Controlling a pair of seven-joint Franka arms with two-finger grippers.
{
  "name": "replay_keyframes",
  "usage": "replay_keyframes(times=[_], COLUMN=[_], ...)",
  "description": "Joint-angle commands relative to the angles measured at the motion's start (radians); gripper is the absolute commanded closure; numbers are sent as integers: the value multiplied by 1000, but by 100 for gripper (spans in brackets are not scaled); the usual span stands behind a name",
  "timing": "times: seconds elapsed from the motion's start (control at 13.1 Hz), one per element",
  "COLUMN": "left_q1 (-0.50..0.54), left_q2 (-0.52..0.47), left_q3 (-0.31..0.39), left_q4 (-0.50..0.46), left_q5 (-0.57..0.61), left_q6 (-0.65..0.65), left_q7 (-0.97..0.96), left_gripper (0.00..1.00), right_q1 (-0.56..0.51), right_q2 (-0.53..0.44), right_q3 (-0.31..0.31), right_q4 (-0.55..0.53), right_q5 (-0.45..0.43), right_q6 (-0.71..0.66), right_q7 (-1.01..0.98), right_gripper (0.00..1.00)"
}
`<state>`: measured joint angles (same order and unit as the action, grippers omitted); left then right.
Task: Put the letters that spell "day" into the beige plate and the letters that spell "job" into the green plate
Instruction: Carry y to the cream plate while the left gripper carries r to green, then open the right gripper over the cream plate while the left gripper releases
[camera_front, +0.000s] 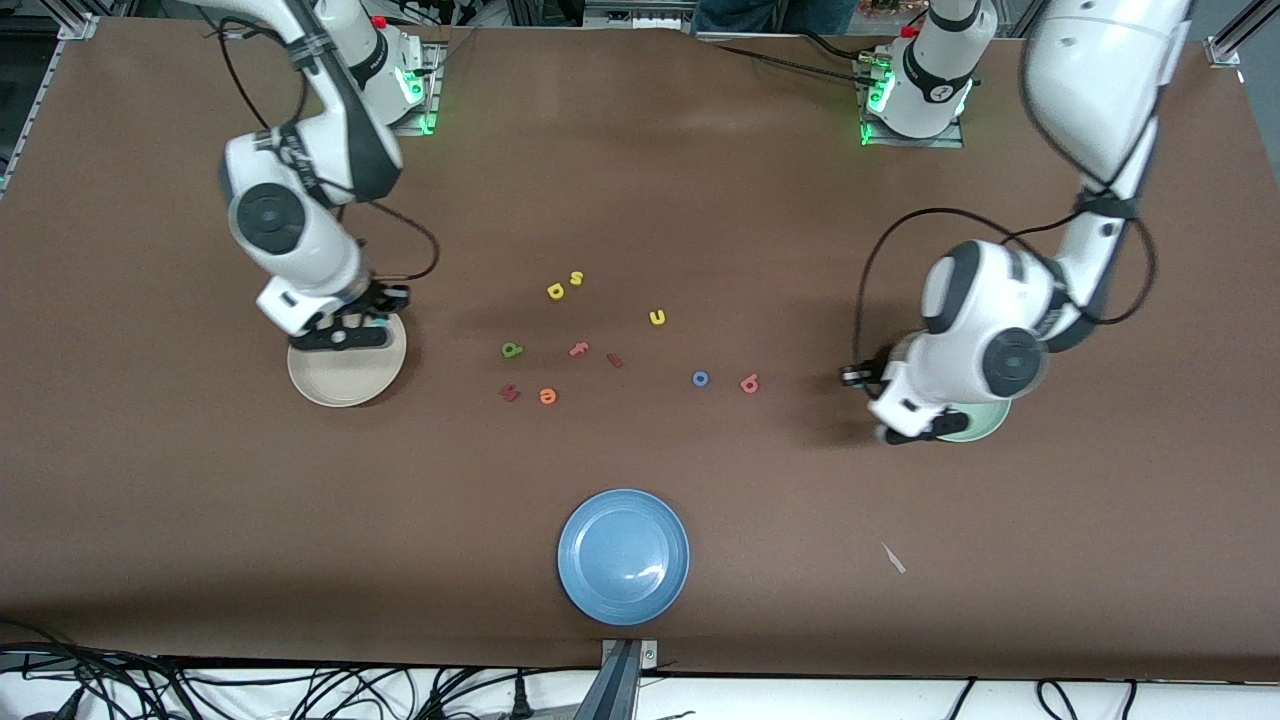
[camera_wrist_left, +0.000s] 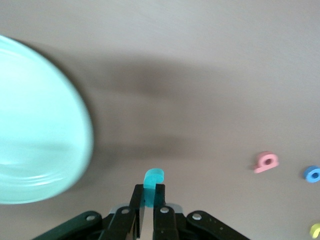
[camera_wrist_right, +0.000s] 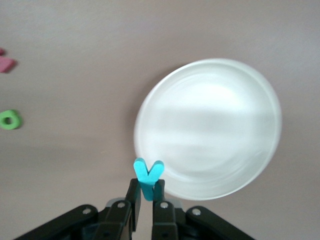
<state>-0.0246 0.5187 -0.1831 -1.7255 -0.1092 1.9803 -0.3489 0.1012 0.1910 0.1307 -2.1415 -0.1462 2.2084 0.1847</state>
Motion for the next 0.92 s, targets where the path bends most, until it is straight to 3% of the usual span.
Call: replay_keyframes(times=[0.0, 0.15, 0.31, 0.46, 0.54, 0.69, 0.84], left_q1=[86, 129, 152, 170, 190, 206, 212], left_q2=[-5, 1, 12, 36, 43, 67, 92], left_q3=[-3, -3, -6, -3, -3, -4, -3], left_q4=[4, 4, 3, 4, 4, 6, 6], left_q5=[5, 22, 104, 131, 155, 195, 218], left_q6=[-35, -35, -35, -29, -26, -17, 12], left_q7=[129, 189, 212, 238, 257, 266, 266], left_gripper=[100, 100, 100, 100, 100, 100, 100], right_q1=[3, -15, -17, -17, -17, -15, -12], right_q2=[25, 54, 64, 59, 59, 61, 74], right_q3=[-63, -89, -91, -91, -91, -77, 22], right_q4=[12, 5, -11, -37, -37, -32, -20], right_q5=[-6, -6, 2, 13, 13, 23, 27], right_q6=[23, 68, 62, 63, 62, 60, 62], right_q7=[-141, -206, -191, -173, -166, -110, 81], right_gripper=[97, 90, 45, 25, 18, 17, 16])
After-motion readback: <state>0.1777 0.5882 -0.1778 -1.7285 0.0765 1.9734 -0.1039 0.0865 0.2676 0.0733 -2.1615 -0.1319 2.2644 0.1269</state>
